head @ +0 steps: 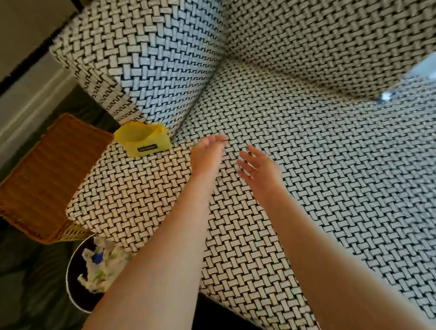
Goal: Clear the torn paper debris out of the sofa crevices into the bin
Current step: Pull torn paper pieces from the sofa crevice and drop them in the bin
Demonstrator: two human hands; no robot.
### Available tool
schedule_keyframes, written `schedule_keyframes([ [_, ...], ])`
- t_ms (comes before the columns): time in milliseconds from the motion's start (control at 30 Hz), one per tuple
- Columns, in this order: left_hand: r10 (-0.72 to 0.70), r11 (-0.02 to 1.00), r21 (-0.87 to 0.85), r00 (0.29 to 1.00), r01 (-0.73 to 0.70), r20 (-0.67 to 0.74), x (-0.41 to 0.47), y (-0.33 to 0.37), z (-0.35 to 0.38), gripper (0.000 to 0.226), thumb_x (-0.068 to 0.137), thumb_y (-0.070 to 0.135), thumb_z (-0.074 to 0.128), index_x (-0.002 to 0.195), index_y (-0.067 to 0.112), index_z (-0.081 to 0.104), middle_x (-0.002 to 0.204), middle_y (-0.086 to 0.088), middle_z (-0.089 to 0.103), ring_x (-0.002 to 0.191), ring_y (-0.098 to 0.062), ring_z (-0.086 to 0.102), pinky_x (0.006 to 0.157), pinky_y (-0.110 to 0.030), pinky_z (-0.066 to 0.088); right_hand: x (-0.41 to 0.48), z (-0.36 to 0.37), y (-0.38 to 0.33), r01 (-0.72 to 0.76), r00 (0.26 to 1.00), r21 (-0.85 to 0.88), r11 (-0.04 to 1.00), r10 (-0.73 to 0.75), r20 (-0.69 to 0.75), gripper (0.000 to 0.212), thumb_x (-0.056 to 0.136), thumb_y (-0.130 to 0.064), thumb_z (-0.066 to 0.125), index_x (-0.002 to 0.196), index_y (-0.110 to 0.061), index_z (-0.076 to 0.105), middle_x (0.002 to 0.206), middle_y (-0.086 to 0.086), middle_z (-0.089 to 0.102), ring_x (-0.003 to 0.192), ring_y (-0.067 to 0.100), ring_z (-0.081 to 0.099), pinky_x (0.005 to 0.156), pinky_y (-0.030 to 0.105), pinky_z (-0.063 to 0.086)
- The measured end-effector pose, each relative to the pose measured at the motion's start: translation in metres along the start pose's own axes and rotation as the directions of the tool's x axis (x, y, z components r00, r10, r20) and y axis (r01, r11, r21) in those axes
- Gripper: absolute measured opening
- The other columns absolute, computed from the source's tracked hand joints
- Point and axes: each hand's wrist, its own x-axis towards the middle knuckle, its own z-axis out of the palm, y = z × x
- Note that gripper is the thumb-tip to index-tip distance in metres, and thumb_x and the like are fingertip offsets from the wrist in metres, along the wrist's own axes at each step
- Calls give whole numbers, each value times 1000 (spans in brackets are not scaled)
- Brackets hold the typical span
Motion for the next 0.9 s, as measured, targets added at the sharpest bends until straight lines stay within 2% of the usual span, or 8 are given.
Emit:
schedule_keyframes([
  [133, -28, 999, 33, 999, 27, 39, 0, 14, 59, 25, 88, 2, 47, 93, 21, 63, 80, 9, 58, 62, -2, 45, 56, -16, 38, 16, -46, -42, 10, 999, 17, 1000, -9, -51, 29, 97, -7, 31, 116, -15, 52, 112, 6, 61, 101, 21, 58, 88, 31, 47],
  [200, -42, 999, 36, 998, 40, 54, 2, 22, 86, 25, 87, 3, 48, 96, 19, 65, 77, 11, 57, 62, -2, 45, 56, -16, 38, 26, -68, -63, 18, 998, 42, 999, -15, -68, 27, 96, -4, 32, 109, -15, 53, 112, 8, 59, 104, 23, 57, 89, 31, 46],
  [300, -3, 998, 57, 992, -4, 129, 7, 34, 123, 27, 86, 1, 45, 86, 23, 61, 83, 10, 58, 65, -2, 47, 58, -17, 39, 40, -99, -92, 55, 986, 23, 998, -50, -156, 26, 96, -4, 38, 109, -14, 57, 109, 6, 62, 105, 23, 59, 89, 32, 48],
  [433, 19, 994, 104, 977, -42, 214, 21, 45, 166, 32, 88, -1, 42, 110, 14, 59, 90, 7, 59, 63, -1, 44, 53, -13, 37, 60, -135, -117, 49, 970, -22, 999, -53, -239, 21, 94, -4, 45, 106, -13, 60, 106, 7, 64, 98, 20, 61, 86, 31, 50],
  [567, 1, 987, 153, 954, -49, 300, 45, 54, 202, 33, 89, 2, 43, 117, 12, 56, 84, 5, 57, 59, -5, 39, 54, -17, 34, 82, -160, -135, 49, 942, 10, 999, -43, -333, 25, 91, 1, 48, 111, -9, 59, 88, 5, 61, 73, 13, 55, 70, 24, 50],
  [667, 19, 967, 226, 923, -114, 384, 62, 60, 231, 29, 89, 4, 44, 113, 13, 58, 97, 2, 60, 62, -5, 43, 55, -17, 36, 98, -170, -144, 18, 939, -252, 967, -103, -329, 24, 93, -2, 44, 111, -12, 55, 84, 4, 58, 67, 11, 49, 59, 19, 46],
  [767, 4, 941, 300, 894, -154, 448, 71, 61, 262, 26, 88, 6, 46, 107, 18, 59, 100, 2, 61, 66, -4, 47, 56, -17, 39, 108, -173, -146, 19, 963, -538, 843, -160, -218, 28, 94, -4, 38, 117, -14, 50, 89, 2, 53, 60, 10, 40, 53, 21, 35],
  [900, -22, 921, 344, 860, -180, 509, 74, 57, 296, 18, 89, 10, 49, 90, 26, 57, 116, 1, 58, 104, -14, 55, 86, -30, 47, 116, -169, -152, 34, 956, -542, 840, -185, -227, 25, 93, -4, 39, 114, -13, 50, 81, 0, 50, 55, 9, 37, 49, 22, 33],
])
